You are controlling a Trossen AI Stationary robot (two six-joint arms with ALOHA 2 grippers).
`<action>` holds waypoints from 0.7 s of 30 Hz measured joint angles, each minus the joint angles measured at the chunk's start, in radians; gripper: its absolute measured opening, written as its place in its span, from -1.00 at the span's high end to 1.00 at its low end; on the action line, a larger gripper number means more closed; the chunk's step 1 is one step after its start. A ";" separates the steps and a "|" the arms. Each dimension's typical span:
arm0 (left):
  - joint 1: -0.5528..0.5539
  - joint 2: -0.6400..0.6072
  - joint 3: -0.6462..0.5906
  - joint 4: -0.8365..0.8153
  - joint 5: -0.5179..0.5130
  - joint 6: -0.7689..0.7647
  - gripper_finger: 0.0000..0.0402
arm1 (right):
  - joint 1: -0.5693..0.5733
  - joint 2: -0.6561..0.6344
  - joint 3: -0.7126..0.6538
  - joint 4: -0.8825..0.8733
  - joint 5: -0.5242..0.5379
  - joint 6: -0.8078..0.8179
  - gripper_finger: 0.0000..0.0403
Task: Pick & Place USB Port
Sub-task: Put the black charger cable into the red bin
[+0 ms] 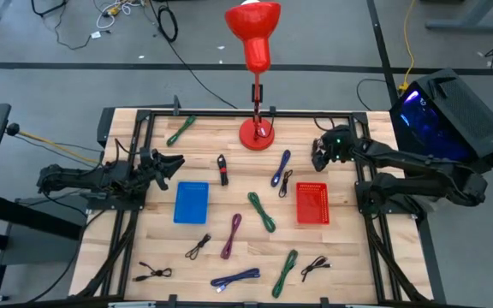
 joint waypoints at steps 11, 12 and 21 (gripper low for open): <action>0.000 0.000 0.000 -0.002 0.000 0.002 0.39 | 0.026 0.000 -0.060 0.059 0.008 0.031 -0.12; 0.000 0.000 0.000 -0.002 0.000 0.002 0.39 | 0.026 0.000 -0.060 0.058 0.008 0.032 -0.12; 0.000 0.000 0.000 -0.003 0.001 -0.001 0.39 | 0.076 0.028 -0.060 0.057 0.032 0.047 -0.12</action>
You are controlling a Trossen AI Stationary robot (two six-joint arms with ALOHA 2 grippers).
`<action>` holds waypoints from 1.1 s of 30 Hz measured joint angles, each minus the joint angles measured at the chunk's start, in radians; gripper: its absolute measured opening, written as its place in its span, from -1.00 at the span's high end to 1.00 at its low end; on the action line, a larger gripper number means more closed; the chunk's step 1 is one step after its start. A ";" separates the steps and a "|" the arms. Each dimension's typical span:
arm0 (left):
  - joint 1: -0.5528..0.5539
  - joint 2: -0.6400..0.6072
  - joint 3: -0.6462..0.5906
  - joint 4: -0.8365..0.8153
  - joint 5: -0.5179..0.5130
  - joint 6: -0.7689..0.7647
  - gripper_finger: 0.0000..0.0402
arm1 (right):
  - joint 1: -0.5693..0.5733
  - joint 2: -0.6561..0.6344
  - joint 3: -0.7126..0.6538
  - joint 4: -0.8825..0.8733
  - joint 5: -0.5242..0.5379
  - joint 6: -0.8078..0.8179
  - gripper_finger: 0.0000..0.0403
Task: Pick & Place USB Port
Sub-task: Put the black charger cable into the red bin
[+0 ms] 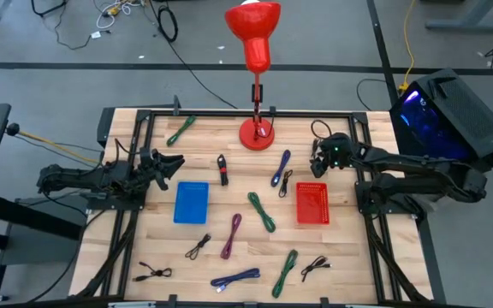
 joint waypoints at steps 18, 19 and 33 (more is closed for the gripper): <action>0.000 0.000 0.000 0.000 0.000 0.000 0.39 | 0.023 0.147 0.000 0.110 0.030 -0.018 -0.10; 0.000 0.000 0.000 0.000 0.000 0.001 0.39 | 0.023 0.152 0.000 0.116 0.029 -0.031 -0.07; 0.000 0.000 0.000 0.000 0.000 0.000 0.39 | 0.021 0.191 0.000 0.136 0.089 -0.101 0.95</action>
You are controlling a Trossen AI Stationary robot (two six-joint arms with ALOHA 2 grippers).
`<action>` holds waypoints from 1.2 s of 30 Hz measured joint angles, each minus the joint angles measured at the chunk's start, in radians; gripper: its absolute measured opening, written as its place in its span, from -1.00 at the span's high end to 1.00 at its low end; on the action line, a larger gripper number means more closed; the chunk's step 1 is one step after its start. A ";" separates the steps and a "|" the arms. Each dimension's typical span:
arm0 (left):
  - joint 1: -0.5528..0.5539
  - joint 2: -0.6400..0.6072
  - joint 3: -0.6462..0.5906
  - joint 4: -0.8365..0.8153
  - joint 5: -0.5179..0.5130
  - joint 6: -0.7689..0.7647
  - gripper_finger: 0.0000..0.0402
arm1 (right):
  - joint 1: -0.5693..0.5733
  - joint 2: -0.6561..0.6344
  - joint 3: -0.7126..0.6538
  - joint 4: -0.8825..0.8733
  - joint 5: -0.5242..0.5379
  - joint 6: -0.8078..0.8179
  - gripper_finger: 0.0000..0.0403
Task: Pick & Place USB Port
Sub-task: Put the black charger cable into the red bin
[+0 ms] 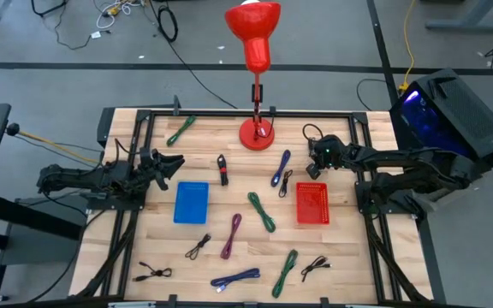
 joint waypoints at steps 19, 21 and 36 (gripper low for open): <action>0.000 0.000 0.000 -0.003 0.000 0.002 0.39 | 0.050 -0.065 0.406 -0.332 -0.070 -0.141 1.00; 0.000 0.000 0.000 -0.004 0.000 0.004 0.39 | 0.093 -0.065 0.471 -0.398 -0.071 -0.149 1.00; 0.000 0.090 0.000 -0.005 0.000 -0.004 0.39 | 0.595 -0.065 0.619 -0.775 0.007 0.151 1.00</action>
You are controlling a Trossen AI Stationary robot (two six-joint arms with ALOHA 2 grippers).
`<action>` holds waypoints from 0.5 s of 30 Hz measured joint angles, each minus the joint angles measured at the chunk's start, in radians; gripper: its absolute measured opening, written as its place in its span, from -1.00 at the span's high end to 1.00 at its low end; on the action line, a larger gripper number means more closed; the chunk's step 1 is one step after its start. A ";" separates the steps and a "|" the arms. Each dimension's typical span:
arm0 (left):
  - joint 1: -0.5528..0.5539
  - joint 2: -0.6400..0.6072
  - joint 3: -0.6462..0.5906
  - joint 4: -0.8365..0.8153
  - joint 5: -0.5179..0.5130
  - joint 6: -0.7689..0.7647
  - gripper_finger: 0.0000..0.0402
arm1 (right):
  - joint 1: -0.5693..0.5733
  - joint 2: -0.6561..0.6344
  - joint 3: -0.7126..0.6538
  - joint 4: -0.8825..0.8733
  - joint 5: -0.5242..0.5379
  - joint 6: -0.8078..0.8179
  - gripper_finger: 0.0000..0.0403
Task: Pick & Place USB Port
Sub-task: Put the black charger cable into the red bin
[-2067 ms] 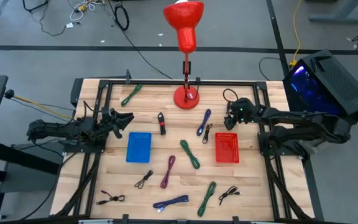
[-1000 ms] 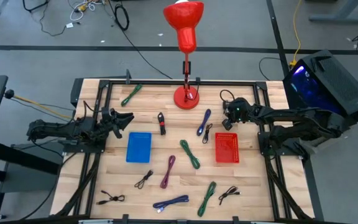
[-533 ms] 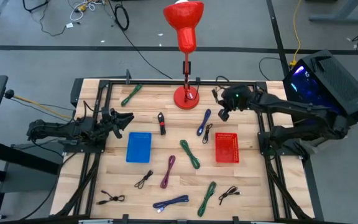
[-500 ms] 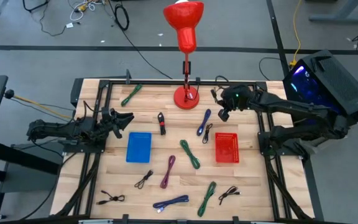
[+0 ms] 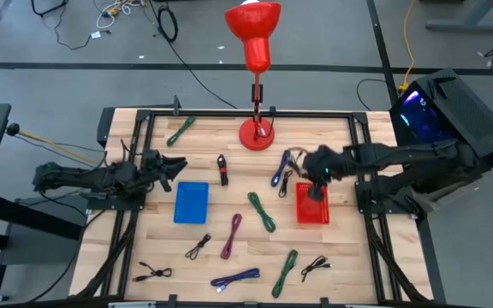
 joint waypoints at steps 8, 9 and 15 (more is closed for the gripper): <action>0.000 0.051 -0.001 0.023 0.003 -0.010 0.39 | 0.240 0.000 0.000 -0.136 0.002 0.294 1.00; 0.000 0.053 -0.001 0.024 0.003 -0.009 0.39 | 0.265 0.000 0.000 -0.154 0.002 0.332 1.00; 0.000 0.054 -0.001 0.028 0.004 -0.011 0.39 | 0.405 0.002 -0.005 -0.181 0.004 0.523 1.00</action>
